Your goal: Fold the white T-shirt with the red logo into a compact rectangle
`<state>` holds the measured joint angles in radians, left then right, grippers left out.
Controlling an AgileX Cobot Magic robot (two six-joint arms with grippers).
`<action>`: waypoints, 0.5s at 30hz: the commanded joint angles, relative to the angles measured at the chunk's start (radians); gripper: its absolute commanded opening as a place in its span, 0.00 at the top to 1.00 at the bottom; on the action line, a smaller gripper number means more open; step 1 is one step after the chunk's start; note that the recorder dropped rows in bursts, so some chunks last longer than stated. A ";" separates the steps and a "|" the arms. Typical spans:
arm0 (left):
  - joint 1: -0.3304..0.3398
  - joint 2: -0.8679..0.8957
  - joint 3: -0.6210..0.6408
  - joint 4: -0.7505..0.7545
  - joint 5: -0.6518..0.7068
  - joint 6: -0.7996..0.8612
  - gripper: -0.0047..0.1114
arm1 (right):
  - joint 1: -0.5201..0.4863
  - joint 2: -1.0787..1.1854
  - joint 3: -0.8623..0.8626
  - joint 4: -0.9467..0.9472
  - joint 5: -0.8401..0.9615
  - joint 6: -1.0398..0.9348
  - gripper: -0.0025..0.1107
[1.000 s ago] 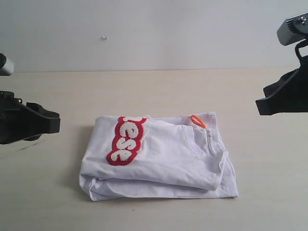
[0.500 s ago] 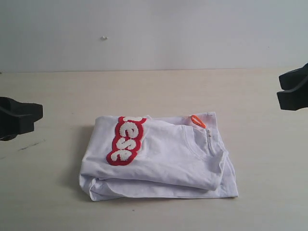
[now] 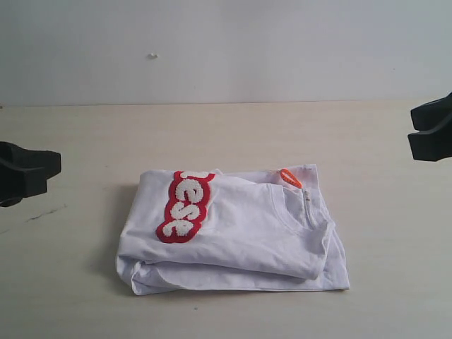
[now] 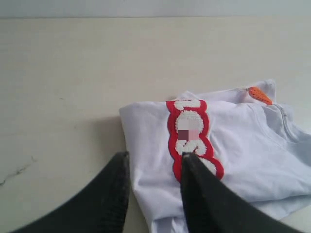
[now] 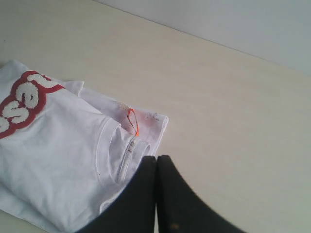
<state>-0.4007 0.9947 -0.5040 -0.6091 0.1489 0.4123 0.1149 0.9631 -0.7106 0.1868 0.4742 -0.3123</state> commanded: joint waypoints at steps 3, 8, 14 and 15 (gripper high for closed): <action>-0.007 -0.007 0.006 0.003 -0.002 -0.001 0.65 | 0.002 -0.009 0.005 0.004 -0.007 0.000 0.98; -0.003 -0.034 0.006 0.041 -0.010 0.024 0.65 | 0.002 -0.009 0.005 0.004 -0.007 0.000 0.98; 0.064 -0.151 0.006 0.160 -0.028 0.032 0.65 | 0.002 -0.009 0.005 0.004 -0.007 0.000 0.98; 0.080 -0.172 0.006 0.164 -0.032 0.032 0.65 | 0.002 -0.009 0.005 0.004 -0.007 0.000 0.98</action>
<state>-0.3587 0.8805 -0.5023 -0.4878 0.1386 0.4368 0.1149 0.9631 -0.7106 0.1906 0.4742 -0.3123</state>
